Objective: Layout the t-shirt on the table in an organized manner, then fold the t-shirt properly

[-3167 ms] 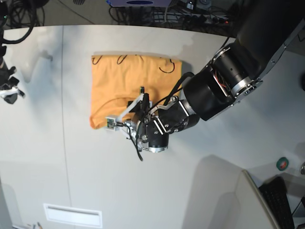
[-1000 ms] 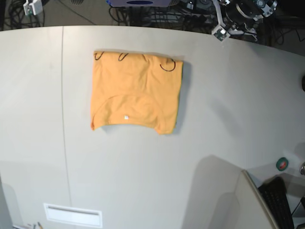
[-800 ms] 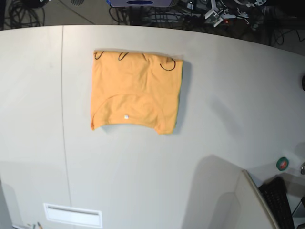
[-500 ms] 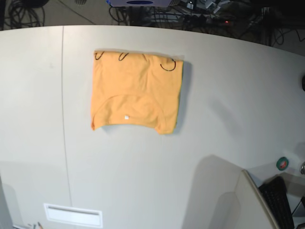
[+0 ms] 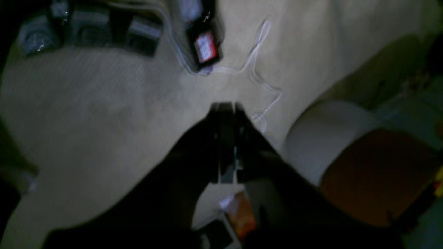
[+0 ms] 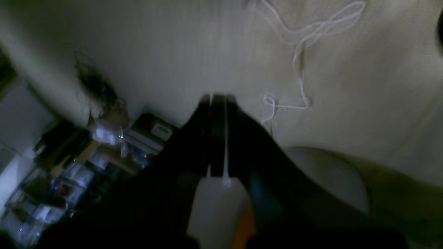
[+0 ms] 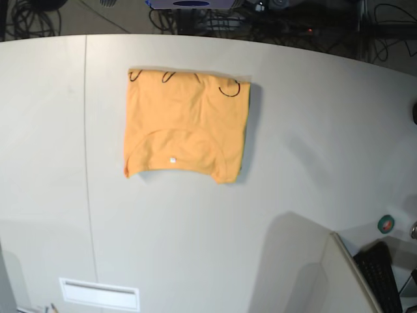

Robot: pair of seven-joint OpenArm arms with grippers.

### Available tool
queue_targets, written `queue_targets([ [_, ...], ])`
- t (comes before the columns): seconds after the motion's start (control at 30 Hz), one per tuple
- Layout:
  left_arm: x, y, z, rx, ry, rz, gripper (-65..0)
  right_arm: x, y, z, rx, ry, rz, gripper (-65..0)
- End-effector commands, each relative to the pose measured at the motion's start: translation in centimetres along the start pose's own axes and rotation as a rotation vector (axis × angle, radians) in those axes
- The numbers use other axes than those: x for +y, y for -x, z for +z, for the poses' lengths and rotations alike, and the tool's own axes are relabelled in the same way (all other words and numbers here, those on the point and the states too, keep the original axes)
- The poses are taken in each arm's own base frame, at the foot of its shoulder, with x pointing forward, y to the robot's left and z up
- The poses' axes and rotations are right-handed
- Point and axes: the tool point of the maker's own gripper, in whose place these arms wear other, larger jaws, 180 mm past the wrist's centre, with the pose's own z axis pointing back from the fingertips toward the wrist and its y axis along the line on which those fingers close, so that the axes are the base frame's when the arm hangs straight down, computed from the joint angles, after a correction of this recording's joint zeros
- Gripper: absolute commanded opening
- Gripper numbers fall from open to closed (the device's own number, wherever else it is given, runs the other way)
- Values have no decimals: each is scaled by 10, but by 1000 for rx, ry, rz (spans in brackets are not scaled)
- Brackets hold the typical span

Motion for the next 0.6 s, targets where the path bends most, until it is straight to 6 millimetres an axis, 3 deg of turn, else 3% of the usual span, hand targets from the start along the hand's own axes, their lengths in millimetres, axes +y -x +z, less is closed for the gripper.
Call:
queue_targets([
  [0.0, 0, -5, 0, -17, 6, -10, -650, -5, 4, 3, -21, 8, -9, -650],
  [0.17, -6, -27, -7, -69, 16, -40, -650, 17, 2, -4, -100, -27, -28, -650],
  [0.3, 17, -43, -8, -92, -98, -115, -650, 36, -4, -12, -125, -57, -50, -650],
  [0.43, 39, -50, -4, -102, -208, -162, -650, 39, -17, -14, -183, -51, -134, -650],
  [0.57, 46, -52, -2, -104, -245, -177, -650, 30, -38, -11, -240, -35, -183, -650],
])
